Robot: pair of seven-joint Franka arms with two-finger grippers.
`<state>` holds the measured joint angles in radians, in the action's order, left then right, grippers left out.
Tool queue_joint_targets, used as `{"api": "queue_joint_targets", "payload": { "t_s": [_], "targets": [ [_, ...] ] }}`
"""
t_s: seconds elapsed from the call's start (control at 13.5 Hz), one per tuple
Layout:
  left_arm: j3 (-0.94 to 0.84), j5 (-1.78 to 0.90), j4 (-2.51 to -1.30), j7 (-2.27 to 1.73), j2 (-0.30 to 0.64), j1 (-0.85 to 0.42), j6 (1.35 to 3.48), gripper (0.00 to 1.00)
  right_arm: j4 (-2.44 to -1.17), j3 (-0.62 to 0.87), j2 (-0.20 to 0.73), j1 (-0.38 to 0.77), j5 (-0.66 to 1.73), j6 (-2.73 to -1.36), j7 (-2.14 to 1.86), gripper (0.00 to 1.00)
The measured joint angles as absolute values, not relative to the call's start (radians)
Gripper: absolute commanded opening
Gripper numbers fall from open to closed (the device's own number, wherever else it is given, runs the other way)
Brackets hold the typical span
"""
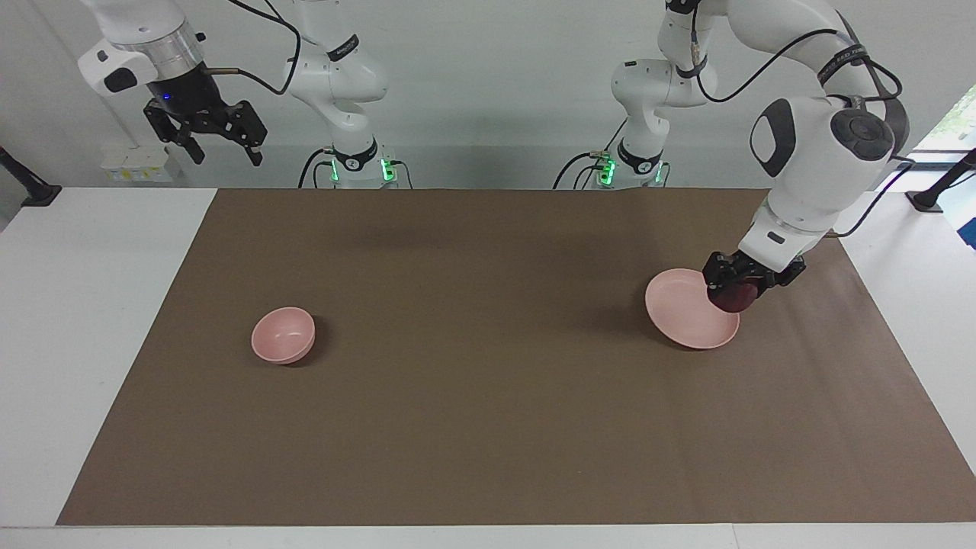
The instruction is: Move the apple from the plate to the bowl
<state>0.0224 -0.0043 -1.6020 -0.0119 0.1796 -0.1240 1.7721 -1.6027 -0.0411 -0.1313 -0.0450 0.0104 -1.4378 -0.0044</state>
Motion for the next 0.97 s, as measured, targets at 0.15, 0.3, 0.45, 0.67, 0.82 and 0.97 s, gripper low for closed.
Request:
{"api": "queue_joint_targets", "payload": {
  "t_s": [0.15,0.3,0.45,0.67,0.82,0.97],
  "targets": [
    [0.025,-0.004,-1.549,-0.012,0.177,-0.123,1.689,0.0,-1.606,-0.041,-0.134,-0.045,0.011,-1.438,-0.004,1.0],
    [0.028,-0.004,-1.509,-0.012,0.163,-0.122,1.598,0.0,-1.61,-0.042,-0.137,-0.047,0.011,-1.438,-0.004,1.0],
    [0.034,-0.005,-1.489,-0.012,0.132,-0.121,1.521,0.0,-1.613,-0.042,-0.138,-0.047,0.011,-1.438,-0.004,1.0],
    [0.035,-0.027,-1.481,-0.044,0.035,-0.121,1.43,0.0,-1.62,-0.043,-0.14,-0.048,0.011,-1.433,-0.004,1.0],
    [0.035,-0.027,-1.505,-0.095,-0.026,-0.121,1.394,0.0,-1.637,-0.043,-0.147,-0.059,0.025,-1.413,-0.056,1.0],
    [0.034,-0.016,-1.524,-0.113,-0.041,-0.122,1.394,0.0,-1.652,-0.046,-0.156,-0.072,0.053,-1.411,-0.14,1.0]
  ]
}}
